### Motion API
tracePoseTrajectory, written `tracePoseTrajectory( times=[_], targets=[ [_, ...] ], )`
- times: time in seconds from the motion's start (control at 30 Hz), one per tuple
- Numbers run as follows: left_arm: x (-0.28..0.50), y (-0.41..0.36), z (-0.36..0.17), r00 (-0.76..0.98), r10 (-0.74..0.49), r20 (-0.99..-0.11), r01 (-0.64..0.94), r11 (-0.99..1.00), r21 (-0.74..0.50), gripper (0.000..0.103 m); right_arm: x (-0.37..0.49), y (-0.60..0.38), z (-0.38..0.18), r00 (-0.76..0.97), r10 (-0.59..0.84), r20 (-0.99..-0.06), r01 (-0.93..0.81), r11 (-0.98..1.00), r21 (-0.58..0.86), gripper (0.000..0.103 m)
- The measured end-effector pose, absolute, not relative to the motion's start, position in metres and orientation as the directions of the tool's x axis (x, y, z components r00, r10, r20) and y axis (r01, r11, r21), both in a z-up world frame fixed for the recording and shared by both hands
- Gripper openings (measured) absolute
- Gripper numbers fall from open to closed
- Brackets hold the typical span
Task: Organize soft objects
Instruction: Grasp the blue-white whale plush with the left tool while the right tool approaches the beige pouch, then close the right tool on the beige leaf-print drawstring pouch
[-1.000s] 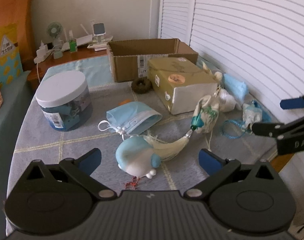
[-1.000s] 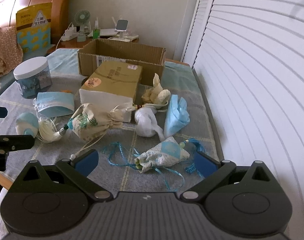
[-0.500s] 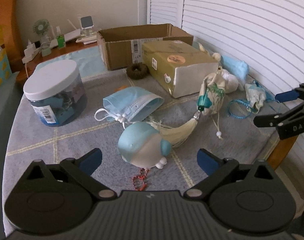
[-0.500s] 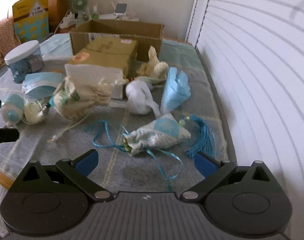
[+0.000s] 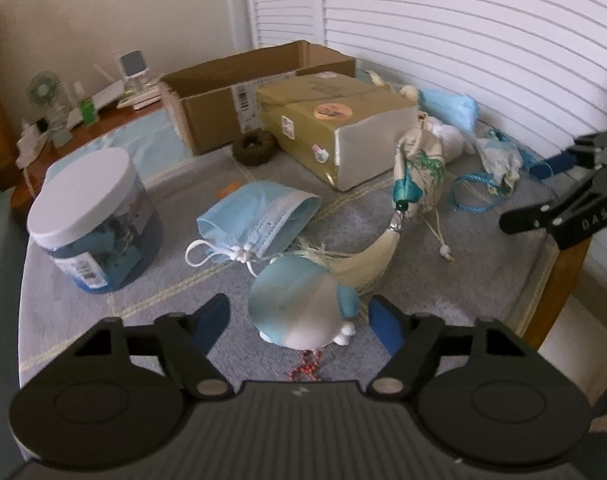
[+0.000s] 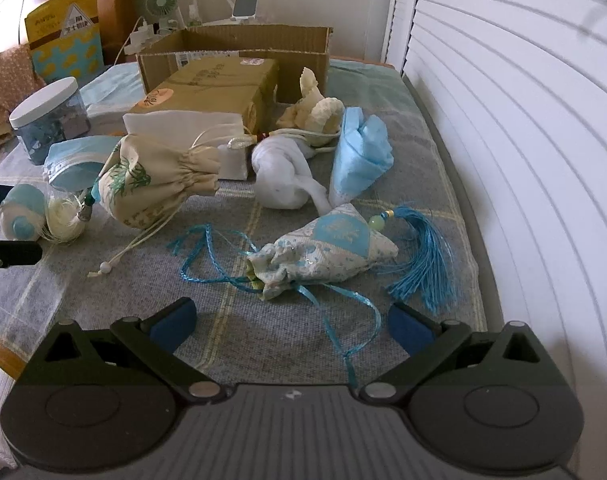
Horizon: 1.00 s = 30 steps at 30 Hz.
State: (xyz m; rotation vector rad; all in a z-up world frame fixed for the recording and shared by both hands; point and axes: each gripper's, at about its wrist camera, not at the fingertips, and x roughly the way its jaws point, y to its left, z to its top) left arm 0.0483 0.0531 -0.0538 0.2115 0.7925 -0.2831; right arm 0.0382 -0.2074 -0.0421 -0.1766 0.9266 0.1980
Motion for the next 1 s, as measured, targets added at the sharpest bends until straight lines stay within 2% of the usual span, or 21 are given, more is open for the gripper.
tracePoseTrajectory(
  times=[0.1, 0.23, 0.3, 0.43, 0.7, 1.0],
  targets=[
    [0.051, 0.054, -0.055, 0.659, -0.182, -0.73, 0.356, 0.93, 0.089, 0.07, 0.036, -0.208, -0.042, 0.59, 0.094, -0.802, -0.245, 0.967, -0.066, 0.103],
    [0.054, 0.058, -0.055, 0.642, -0.211, -0.737, 0.384, 0.921, 0.071, 0.054, 0.034, -0.208, -0.042, 0.592, 0.086, -0.801, -0.233, 0.97, -0.067, 0.103],
    [0.054, 0.059, -0.054, 0.641, -0.22, -0.736, 0.389, 0.919, 0.064, 0.052, 0.035, -0.206, -0.04, 0.589, 0.078, -0.804, -0.227, 0.971, -0.072, 0.103],
    [0.052, 0.063, -0.049, 0.644, -0.224, -0.731, 0.392, 0.918, 0.065, 0.052, 0.031, -0.197, -0.031, 0.608, 0.076, -0.79, -0.252, 0.962, -0.101, 0.103],
    [0.048, 0.076, -0.043, 0.651, -0.238, -0.721, 0.38, 0.924, 0.038, 0.052, 0.031, -0.161, -0.004, 0.655, 0.218, -0.724, -0.403, 0.911, -0.09, 0.103],
    [0.053, 0.089, -0.039, 0.649, -0.267, -0.712, 0.386, 0.922, 0.006, 0.052, 0.069, -0.131, -0.015, 0.588, 0.3, -0.751, -0.438, 0.899, 0.016, 0.103]
  ],
)
